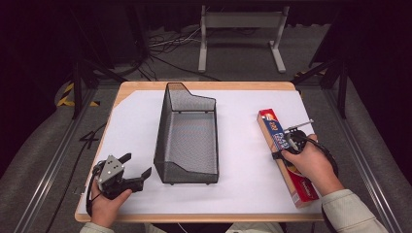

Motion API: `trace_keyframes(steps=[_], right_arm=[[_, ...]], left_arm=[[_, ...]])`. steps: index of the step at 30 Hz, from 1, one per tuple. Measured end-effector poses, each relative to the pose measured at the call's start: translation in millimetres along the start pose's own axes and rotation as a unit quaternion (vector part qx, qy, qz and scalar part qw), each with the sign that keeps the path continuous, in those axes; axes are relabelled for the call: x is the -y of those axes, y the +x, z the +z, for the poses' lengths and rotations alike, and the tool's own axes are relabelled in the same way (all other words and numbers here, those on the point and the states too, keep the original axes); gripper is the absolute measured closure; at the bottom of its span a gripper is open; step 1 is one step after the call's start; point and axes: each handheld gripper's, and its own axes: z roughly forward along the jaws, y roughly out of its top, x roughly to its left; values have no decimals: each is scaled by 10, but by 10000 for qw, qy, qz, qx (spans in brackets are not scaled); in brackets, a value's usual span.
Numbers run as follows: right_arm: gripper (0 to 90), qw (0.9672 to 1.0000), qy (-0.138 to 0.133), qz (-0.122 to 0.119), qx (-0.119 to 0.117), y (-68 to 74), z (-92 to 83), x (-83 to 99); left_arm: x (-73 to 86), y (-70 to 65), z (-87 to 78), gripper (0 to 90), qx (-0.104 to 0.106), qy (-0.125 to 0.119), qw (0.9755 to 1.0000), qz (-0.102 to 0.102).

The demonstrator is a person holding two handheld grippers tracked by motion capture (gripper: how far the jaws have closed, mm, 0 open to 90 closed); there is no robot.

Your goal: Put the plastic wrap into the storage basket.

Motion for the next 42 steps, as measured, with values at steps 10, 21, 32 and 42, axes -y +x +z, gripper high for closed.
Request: trace_keyframes(steps=[10, 21, 32, 42], right_arm=[[394, 9997, 18, 182, 148, 26, -49, -3], [395, 9985, -250, 394, -292, 7, -231, -36], [395, 9967, -462, 515, -427, 44, -503, -147], [395, 9960, -593, 508, -436, 69, -735, -250]], left_arm=[[0, 7, -6, 124, -26, -5, 10000, -34], [1, 10, -1, 125, -40, 10, 10000, -2], [2, 4, -6, 125, -40, 8, 10000, -23], [7, 8, -4, 125, -80, 48, 10000, -9]])
